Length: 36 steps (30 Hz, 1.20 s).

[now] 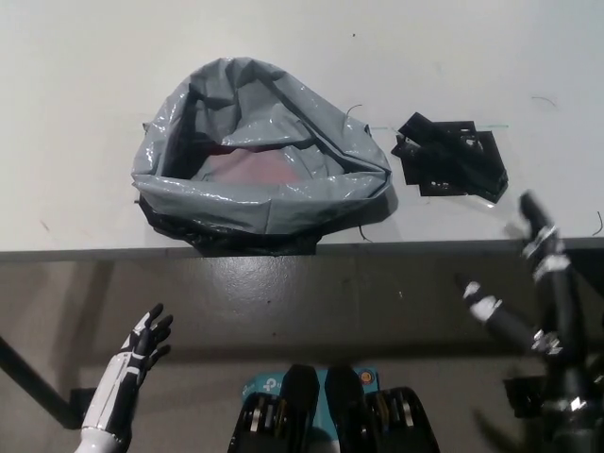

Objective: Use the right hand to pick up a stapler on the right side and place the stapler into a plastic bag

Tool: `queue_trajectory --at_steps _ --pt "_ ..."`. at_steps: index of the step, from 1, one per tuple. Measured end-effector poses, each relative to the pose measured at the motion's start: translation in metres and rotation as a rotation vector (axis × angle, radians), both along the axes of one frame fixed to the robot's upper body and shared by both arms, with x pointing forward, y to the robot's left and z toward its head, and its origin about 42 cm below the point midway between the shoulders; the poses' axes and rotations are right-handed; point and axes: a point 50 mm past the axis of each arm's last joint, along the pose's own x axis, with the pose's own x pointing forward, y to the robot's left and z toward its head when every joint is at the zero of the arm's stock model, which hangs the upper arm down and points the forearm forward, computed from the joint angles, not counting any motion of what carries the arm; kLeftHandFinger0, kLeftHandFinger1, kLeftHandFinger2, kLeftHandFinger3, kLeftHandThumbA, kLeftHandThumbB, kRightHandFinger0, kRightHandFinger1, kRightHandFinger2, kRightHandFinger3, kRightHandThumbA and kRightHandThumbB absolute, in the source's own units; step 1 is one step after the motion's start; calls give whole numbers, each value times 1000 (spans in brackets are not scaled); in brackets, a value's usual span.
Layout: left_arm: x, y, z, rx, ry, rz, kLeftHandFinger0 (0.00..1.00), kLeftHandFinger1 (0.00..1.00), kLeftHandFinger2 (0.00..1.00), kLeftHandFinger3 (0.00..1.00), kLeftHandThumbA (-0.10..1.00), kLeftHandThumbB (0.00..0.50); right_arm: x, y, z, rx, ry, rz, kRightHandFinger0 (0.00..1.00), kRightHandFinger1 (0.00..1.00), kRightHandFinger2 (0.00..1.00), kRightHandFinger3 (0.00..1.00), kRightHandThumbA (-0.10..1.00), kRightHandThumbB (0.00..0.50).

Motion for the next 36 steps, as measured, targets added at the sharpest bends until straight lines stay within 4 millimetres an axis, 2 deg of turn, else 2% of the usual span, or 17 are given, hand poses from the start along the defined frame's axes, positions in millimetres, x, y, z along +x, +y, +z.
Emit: queue_trajectory --at_steps 3,4,5,8,9,12,14,15,17,18,19,26,27,28,30,36 --pt "-1 0 -1 0 4 1 1000 1000 1000 1000 1000 0 19 -15 35 -76 -55 5 1000 1000 1000 1000 760 318" --pt "-2 1 -1 0 7 2 1000 1000 1000 1000 1000 0 33 -21 54 -120 -73 9 1000 1000 1000 1000 755 318" --pt "-2 1 -2 0 8 3 1000 1000 1000 1000 1000 0 42 -23 65 -142 -81 12 1000 1000 1000 1000 747 312" --pt "-3 1 -3 0 12 3 1000 1000 1000 1000 1000 0 61 -23 86 -173 -88 17 1000 1000 1000 1000 764 324" --pt "-4 1 -3 -1 13 4 1000 1000 1000 1000 1000 0 80 -20 102 -200 -79 27 1000 1000 1000 1000 764 313" --pt "-4 1 -3 -2 14 5 1000 1000 1000 1000 1000 0 115 -9 125 -259 -35 48 1000 1000 1000 1000 715 295" --pt "-4 1 -3 -2 14 5 1000 1000 1000 1000 1000 0 133 -4 134 -290 -1 56 1000 1000 1000 1000 670 309" --pt "-4 1 -2 -2 13 5 1000 1000 1000 1000 1000 0 149 1 140 -313 37 60 1000 1000 1000 1000 659 314" --pt "-4 1 -1 -2 9 5 1000 1000 1000 1000 1000 0 168 6 145 -343 93 64 1000 1000 1000 1000 671 323" --pt "-4 1 -1 -2 8 5 1000 1000 1000 1000 1000 0 170 7 147 -347 99 64 1000 1000 1000 1000 693 327" --pt "-4 1 0 -2 5 4 1000 1000 1000 1000 1000 0 182 9 147 -369 144 64 1000 1000 1000 1000 718 335" --pt "-4 0 5 -2 -14 -2 1000 1000 1000 1000 1000 1 241 21 137 -540 425 27 1000 1000 1000 1000 708 339" --pt "-4 0 6 -2 -16 -3 1000 1000 1000 1000 1000 1 246 22 134 -557 453 22 1000 1000 1000 1000 708 339" --pt "-4 0 6 -2 -17 -4 1000 1000 1000 1000 1000 0 249 23 131 -569 477 19 1000 1000 1000 1000 651 331" --pt "-4 0 7 -2 -22 -9 1000 1000 1000 1000 1000 0 253 27 121 -599 527 15 1000 1000 1000 1000 711 338" --pt "-4 0 8 -2 -24 -9 1000 1000 1000 1000 1000 0 255 34 90 -645 630 19 1000 1000 1000 1000 742 344"
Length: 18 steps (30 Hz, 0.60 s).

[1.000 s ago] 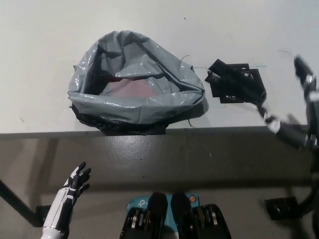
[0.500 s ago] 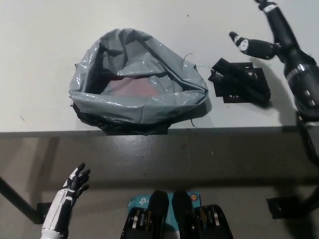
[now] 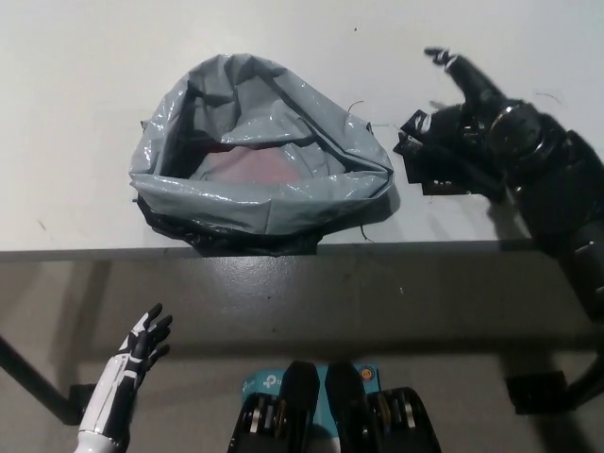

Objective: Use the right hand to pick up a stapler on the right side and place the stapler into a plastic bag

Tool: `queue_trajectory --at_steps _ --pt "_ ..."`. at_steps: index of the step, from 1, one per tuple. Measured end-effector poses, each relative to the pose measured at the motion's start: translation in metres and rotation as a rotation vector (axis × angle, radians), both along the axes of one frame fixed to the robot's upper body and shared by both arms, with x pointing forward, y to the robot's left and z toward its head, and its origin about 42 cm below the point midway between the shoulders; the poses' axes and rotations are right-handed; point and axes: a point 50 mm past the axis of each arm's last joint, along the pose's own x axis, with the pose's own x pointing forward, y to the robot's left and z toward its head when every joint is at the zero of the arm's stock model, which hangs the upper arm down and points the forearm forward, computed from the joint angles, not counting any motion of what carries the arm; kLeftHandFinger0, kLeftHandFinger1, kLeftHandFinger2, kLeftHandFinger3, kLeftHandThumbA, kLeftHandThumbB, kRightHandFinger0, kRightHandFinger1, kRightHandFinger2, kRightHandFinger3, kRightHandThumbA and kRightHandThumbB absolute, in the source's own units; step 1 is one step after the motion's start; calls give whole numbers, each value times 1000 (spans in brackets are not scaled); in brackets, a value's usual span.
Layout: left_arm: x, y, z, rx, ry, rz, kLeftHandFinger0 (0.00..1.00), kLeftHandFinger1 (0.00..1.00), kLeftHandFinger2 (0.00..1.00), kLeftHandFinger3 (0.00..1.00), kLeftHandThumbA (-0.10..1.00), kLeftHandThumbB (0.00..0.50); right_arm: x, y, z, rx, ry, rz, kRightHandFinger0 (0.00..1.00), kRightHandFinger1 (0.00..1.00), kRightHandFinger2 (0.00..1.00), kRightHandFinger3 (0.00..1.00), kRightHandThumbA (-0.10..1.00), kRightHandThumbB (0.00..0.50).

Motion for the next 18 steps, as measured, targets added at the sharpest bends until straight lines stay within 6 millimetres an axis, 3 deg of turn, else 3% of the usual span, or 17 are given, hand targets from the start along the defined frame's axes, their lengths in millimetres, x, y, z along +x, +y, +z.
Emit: queue_trajectory --at_steps 6,10,14,18 --pt "0 0 1 0 -4 -2 1000 1000 1000 1000 1000 0 -1 -5 -16 -14 45 -20 1000 1000 1000 1000 729 336" --pt "1 0 1 0 -4 -2 1000 1000 1000 1000 1000 0 -4 -11 -30 -19 69 -31 1000 1000 1000 1000 758 360" --pt "1 0 1 0 -4 -2 1000 1000 1000 1000 1000 0 -9 -13 -47 -44 84 -38 1000 1000 1000 1000 819 352" --pt "1 0 2 0 -6 -2 1000 1000 1000 1000 1000 0 -9 -12 -50 -80 62 -32 1000 1000 1000 1000 844 346"
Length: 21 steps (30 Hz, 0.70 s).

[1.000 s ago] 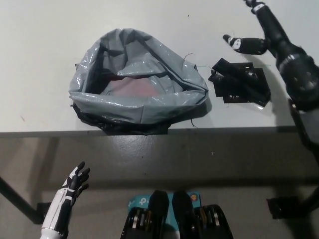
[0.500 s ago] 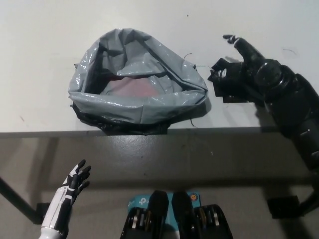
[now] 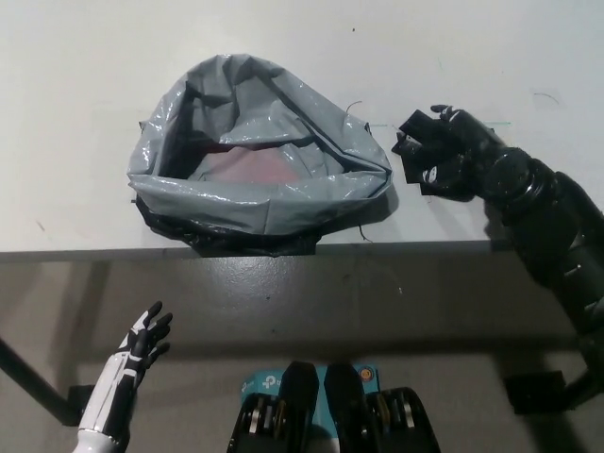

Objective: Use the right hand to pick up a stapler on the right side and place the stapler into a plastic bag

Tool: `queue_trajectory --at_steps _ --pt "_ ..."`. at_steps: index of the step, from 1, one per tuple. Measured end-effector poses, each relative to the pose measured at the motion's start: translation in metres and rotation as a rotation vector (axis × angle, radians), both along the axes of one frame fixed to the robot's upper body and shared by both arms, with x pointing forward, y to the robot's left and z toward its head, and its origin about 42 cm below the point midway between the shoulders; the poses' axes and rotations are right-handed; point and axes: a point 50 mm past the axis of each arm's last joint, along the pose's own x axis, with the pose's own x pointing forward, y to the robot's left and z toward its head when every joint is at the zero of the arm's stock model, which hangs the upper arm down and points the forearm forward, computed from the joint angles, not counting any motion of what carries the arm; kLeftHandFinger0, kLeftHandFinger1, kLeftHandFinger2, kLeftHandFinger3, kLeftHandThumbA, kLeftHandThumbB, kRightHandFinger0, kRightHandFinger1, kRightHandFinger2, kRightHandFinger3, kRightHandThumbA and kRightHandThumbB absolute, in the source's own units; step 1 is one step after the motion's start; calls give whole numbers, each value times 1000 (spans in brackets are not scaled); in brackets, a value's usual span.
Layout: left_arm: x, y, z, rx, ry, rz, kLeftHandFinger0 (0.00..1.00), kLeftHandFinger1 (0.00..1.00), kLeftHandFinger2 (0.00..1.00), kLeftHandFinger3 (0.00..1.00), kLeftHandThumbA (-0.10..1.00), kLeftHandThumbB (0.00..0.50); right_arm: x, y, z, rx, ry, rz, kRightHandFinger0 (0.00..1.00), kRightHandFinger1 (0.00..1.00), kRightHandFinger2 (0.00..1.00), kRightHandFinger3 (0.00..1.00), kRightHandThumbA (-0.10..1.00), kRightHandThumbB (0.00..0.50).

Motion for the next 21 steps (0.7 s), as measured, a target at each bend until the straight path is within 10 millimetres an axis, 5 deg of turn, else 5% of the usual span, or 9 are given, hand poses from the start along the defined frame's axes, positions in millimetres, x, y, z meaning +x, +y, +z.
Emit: queue_trajectory --at_steps 3,4,5,6,7,9,12,21 --pt "0 0 0 0 0 0 1000 1000 1000 1000 1000 0 0 0 -2 -31 -10 2 920 1000 1000 1000 829 325" --pt "0 0 0 0 0 0 1000 1000 1000 1000 1000 0 -1 -1 -4 -43 -10 2 691 787 784 841 778 316" --pt "0 0 0 0 0 -1 1000 1000 1000 1000 1000 0 -1 -2 -5 -54 -12 0 353 401 454 494 721 322" --pt "0 0 0 0 0 -1 1000 1000 1000 1000 1000 0 -1 -2 -5 -57 -12 0 101 212 312 365 674 321" --pt "0 0 0 0 0 -1 1000 1000 1000 1000 1000 0 -1 -3 -6 -74 -25 1 20 55 199 268 570 297" --pt "0 0 0 0 -1 -1 1000 1000 1000 1000 1000 0 -1 -3 -5 -84 -41 2 1 34 196 212 420 256" --pt "0 0 0 0 -1 -1 1000 1000 1000 1000 1000 0 0 -4 -3 -101 -81 1 0 127 371 290 129 158" --pt "1 -1 1 1 -2 -6 1000 1000 1000 1000 1000 0 -3 -3 -7 -116 -132 -7 0 192 446 299 51 140"
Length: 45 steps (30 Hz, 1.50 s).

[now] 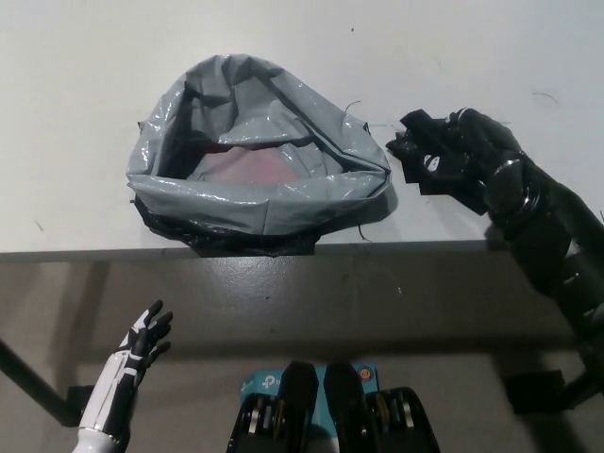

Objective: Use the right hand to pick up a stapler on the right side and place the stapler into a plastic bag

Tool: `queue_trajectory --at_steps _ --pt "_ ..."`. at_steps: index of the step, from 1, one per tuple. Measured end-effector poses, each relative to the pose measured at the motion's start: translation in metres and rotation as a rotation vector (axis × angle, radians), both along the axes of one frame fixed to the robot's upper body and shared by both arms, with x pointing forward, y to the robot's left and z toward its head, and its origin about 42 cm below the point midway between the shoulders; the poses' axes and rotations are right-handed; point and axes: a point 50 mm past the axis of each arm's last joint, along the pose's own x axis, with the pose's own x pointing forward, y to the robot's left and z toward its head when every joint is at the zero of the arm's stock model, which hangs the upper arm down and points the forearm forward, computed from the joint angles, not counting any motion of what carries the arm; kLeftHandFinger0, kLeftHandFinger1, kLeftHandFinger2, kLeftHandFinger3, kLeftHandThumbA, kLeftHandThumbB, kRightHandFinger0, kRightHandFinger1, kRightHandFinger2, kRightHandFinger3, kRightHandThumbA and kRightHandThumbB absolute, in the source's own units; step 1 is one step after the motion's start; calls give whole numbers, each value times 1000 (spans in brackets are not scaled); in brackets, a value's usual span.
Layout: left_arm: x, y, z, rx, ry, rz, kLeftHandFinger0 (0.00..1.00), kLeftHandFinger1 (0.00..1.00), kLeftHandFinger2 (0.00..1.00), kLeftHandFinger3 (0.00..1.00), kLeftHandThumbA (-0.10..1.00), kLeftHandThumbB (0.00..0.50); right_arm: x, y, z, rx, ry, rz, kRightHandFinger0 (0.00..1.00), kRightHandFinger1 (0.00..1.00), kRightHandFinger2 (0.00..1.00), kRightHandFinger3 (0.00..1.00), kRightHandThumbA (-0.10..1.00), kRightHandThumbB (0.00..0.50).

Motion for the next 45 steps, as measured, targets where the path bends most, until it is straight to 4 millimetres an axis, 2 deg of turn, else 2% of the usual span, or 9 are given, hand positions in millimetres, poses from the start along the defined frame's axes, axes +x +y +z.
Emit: queue_trajectory --at_steps 3,7,12,16,19,32,36,40,45 --pt "0 0 0 1 1 -2 1000 1000 1000 1000 1000 0 -1 0 -1 4 -7 1 0 190 457 310 30 140" --pt "0 0 0 2 2 -2 1000 1000 1000 1000 1000 0 -1 -2 -3 67 -7 -21 34 359 589 355 48 162" --pt "0 0 0 3 4 -2 1000 1000 1000 1000 1000 0 0 -14 -1 305 26 -124 0 220 575 539 -46 209" --pt "0 1 -1 3 8 -1 1000 1000 1000 1000 1000 0 0 -27 -3 505 67 -212 0 130 566 561 -16 223" --pt "0 1 -2 3 11 0 1000 1000 1000 1000 1000 0 -2 -35 -9 641 109 -271 0 196 615 797 11 197" --pt "0 1 -6 3 25 2 1000 1000 1000 1000 1000 0 0 -51 -5 1251 223 -419 0 105 528 664 58 188" --pt "0 1 -6 3 24 1 1000 1000 1000 1000 1000 0 9 -43 16 1407 267 -386 0 90 511 626 111 197" --pt "1 1 -6 4 23 1 1000 1000 1000 1000 1000 0 22 -23 59 1479 271 -278 0 89 483 580 117 164" --pt "1 1 -5 7 20 -1 1000 1000 1000 1000 1000 0 33 1 112 1489 244 -140 0 137 519 705 94 169"
